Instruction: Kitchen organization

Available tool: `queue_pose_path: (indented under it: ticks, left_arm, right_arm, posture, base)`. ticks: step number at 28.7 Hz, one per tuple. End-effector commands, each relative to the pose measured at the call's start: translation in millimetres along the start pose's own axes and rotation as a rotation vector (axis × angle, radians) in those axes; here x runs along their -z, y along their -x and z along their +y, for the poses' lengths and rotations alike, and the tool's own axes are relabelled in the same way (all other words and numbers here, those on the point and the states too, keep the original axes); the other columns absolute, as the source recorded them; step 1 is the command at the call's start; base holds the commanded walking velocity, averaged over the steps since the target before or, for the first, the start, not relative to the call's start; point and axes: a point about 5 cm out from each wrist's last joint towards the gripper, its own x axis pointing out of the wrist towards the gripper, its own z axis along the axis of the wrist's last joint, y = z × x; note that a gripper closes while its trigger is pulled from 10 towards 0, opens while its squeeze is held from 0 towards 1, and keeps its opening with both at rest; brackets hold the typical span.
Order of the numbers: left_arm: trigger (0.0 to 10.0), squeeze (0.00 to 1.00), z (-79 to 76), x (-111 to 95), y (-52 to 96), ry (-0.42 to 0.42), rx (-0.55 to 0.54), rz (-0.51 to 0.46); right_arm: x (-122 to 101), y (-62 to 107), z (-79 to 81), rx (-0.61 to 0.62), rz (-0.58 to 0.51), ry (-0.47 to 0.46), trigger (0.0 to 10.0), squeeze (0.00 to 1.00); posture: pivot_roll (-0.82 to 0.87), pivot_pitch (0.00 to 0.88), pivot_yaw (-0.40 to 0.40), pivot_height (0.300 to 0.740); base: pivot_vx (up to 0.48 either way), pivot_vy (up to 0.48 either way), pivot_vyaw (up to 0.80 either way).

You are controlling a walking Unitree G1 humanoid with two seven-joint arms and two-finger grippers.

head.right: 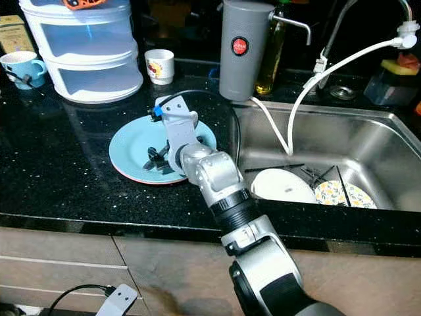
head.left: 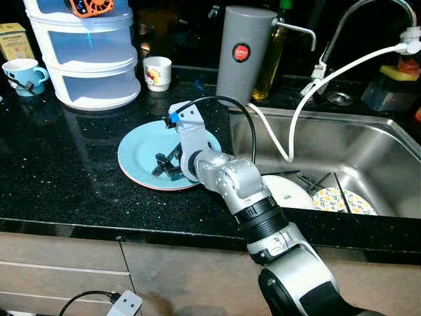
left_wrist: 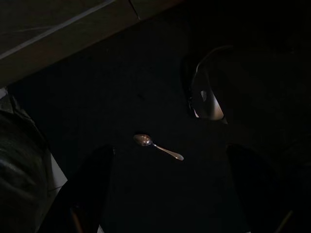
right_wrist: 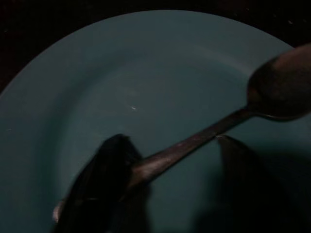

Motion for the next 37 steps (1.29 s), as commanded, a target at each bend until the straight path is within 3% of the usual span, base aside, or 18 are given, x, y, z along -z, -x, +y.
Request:
queue_pose_path:
  ticks: [1,20,23,25,26,27,28,37]
  left_arm:
    - [10.0,0.0,-22.1,1.5,-5.4,0.015,0.082,0.004]
    - [10.0,0.0,-21.0,-1.0,-5.1,0.015,0.078,-0.003]
    - [10.0,0.0,-21.0,-1.4,-5.1,0.015,0.077,-0.004]
    - [10.0,0.0,-21.0,-1.7,-5.1,0.015,0.077,-0.005]
    - [10.0,0.0,-21.0,-1.7,-5.1,0.014,0.077,-0.005]
    - [10.0,0.0,-21.0,-1.7,-5.1,0.014,0.077,-0.005]
    - [10.0,0.0,-21.0,-1.8,-5.1,0.014,0.076,-0.005]
    - [10.0,0.0,-21.7,-1.5,-5.3,0.013,0.078,-0.004]
  right_arm:
    - [15.3,-7.9,38.3,-0.085,0.101,-0.001,0.0,0.0]
    - [11.9,-5.9,26.0,-0.069,0.101,0.042,0.0,0.0]
    - [10.3,-5.3,22.3,-0.079,0.1,0.083,0.0,0.0]
    - [2.6,-4.8,21.0,-0.086,0.051,0.064,0.0,0.0]
    - [-4.5,-4.2,20.4,-0.098,0.005,0.039,6.4,0.0]
    - [-4.5,-4.2,20.4,-0.098,0.005,0.039,6.4,0.0]
    - [-17.4,-2.5,20.1,-0.122,-0.078,-0.016,10.0,1.0]
    - [-31.5,-3.7,25.4,-0.109,-0.166,-0.039,10.0,1.0]
  posture:
    - [0.03,0.0,-0.128,0.74]
    - [0.01,0.0,-0.127,0.74]
    - [0.01,0.0,-0.125,0.74]
    - [0.01,0.0,-0.126,0.74]
    - [0.01,0.0,-0.125,0.74]
    - [0.01,0.0,-0.125,0.74]
    - [0.01,0.0,-0.124,0.74]
    - [0.02,0.0,-0.126,0.74]
  base:
    - [0.0,0.0,0.0]
    - [0.0,0.0,0.0]
    - [0.0,0.0,0.0]
    - [0.0,0.0,0.0]
    - [0.0,0.0,0.0]
    - [0.0,0.0,0.0]
    - [0.0,0.0,0.0]
    - [0.0,0.0,0.0]
